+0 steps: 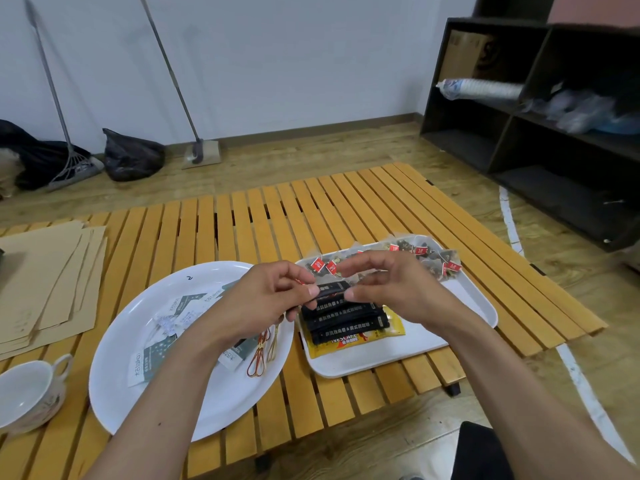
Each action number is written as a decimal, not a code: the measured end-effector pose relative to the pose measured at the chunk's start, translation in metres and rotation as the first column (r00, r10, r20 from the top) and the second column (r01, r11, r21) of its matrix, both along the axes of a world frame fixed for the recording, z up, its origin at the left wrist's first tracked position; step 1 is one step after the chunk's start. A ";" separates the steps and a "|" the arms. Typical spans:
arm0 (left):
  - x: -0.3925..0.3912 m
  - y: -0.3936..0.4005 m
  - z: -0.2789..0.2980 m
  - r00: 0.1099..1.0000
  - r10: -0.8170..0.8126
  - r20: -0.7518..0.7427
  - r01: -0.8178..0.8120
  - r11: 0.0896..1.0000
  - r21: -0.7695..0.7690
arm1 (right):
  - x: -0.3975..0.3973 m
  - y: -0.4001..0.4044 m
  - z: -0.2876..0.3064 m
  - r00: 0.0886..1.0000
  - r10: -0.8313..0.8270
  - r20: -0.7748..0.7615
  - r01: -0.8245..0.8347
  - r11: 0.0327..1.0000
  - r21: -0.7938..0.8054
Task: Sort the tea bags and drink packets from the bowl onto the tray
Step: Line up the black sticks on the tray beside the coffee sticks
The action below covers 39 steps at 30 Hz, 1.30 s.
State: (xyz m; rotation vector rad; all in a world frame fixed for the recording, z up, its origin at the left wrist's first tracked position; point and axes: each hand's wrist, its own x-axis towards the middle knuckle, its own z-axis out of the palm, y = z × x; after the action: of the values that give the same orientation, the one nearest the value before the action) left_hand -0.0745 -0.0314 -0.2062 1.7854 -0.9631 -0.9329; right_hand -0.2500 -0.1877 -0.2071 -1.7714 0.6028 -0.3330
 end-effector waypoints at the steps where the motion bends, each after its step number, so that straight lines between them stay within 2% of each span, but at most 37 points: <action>1: -0.001 0.000 0.000 1.000 -0.012 0.002 0.012 1.000 -0.008 | 0.001 0.001 0.000 1.000 0.013 -0.002 -0.013 0.999 -0.029; 3: -0.001 0.001 0.000 1.000 -0.017 0.002 0.017 1.000 -0.015 | 0.001 -0.001 0.000 1.000 0.014 0.021 -0.013 0.998 -0.060; 8: 0.006 0.004 0.002 0.995 0.024 0.101 -0.026 1.000 0.015 | -0.004 -0.011 -0.002 0.996 -0.063 0.056 0.063 0.998 0.007; 17: 0.005 0.005 0.003 0.986 0.144 0.083 -0.144 0.990 -0.005 | -0.005 -0.012 -0.002 0.985 -0.167 0.050 0.153 0.966 0.209; 20: 0.004 0.003 0.005 0.984 0.175 0.023 -0.176 0.984 0.030 | -0.009 -0.016 -0.002 0.976 -0.218 0.003 0.203 0.915 0.349; 22: 0.002 0.001 0.005 0.985 0.173 0.011 -0.174 0.983 0.063 | -0.011 -0.019 -0.002 0.975 -0.221 -0.032 0.216 0.897 0.386; 33: 0.013 0.006 0.003 0.954 0.298 -0.038 -0.295 0.953 0.072 | -0.023 -0.031 -0.004 0.951 -0.182 -0.251 0.266 0.896 0.357; 39: 0.011 0.005 0.008 0.956 0.280 -0.090 -0.277 0.960 0.042 | -0.028 -0.031 -0.003 0.922 -0.052 -0.383 0.191 0.922 0.335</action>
State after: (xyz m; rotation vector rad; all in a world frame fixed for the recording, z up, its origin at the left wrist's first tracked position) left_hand -0.0630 -0.0266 -0.1986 1.8268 -0.6202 -0.8465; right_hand -0.2777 -0.2186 -0.2097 -1.4387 0.9824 0.0352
